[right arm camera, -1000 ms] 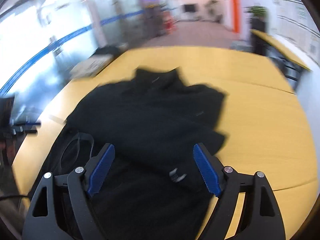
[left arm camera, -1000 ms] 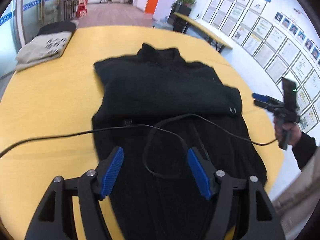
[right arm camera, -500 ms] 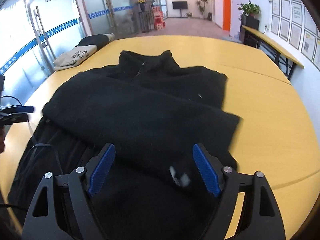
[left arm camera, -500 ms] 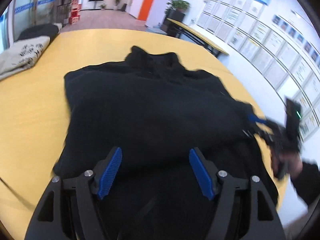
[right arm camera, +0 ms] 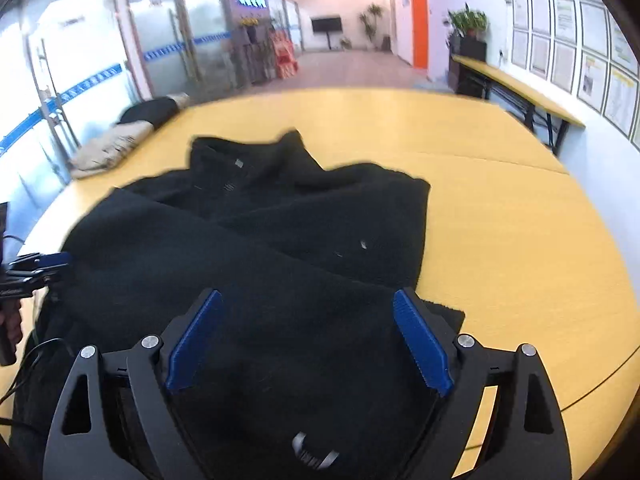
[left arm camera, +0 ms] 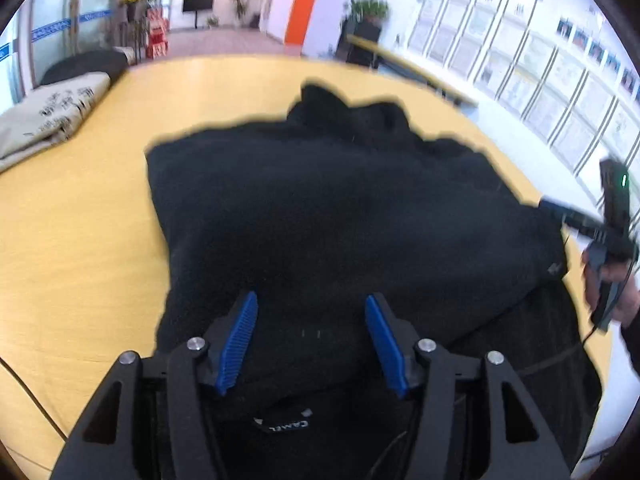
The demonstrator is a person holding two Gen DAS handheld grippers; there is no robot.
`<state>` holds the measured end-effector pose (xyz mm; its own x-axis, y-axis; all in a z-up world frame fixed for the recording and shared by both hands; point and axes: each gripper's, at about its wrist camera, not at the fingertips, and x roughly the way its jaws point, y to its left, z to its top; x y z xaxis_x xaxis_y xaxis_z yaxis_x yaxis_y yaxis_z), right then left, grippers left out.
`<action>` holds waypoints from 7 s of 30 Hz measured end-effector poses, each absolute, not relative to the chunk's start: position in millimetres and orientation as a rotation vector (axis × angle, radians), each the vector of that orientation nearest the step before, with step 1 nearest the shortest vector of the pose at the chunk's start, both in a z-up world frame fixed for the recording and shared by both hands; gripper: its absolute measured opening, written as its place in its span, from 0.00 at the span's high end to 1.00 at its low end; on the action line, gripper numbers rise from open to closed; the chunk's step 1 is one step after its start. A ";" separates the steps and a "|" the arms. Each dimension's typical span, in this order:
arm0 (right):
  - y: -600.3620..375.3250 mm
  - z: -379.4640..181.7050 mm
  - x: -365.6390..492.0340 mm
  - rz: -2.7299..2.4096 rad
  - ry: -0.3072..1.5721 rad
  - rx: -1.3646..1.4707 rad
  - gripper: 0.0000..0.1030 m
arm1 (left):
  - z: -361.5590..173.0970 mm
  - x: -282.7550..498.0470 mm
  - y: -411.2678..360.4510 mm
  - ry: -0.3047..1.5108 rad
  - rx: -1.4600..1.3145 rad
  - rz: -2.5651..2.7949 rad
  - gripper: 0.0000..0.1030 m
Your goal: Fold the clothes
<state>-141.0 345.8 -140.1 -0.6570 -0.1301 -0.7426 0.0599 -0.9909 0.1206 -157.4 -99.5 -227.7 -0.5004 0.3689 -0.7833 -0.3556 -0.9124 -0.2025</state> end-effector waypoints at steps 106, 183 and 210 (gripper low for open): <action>395.8 -186.3 198.6 -2.274 -0.058 1.609 0.18 | -232.4 129.6 -164.6 -0.171 -1.865 2.336 0.12; 393.5 -33.8 -113.7 -2.513 -0.398 0.985 0.90 | -152.0 -191.2 -182.3 -1.246 -1.421 1.897 0.84; 415.2 -121.6 -221.9 -2.285 -0.213 1.177 0.24 | -191.1 -324.7 -149.8 -0.606 -1.527 2.037 0.63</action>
<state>-221.9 415.2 -121.6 -0.4617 -0.5420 -0.7022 0.4032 -0.8333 0.3781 -324.7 -149.8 -191.1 -0.2304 0.6418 -0.7315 -0.1380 -0.7657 -0.6283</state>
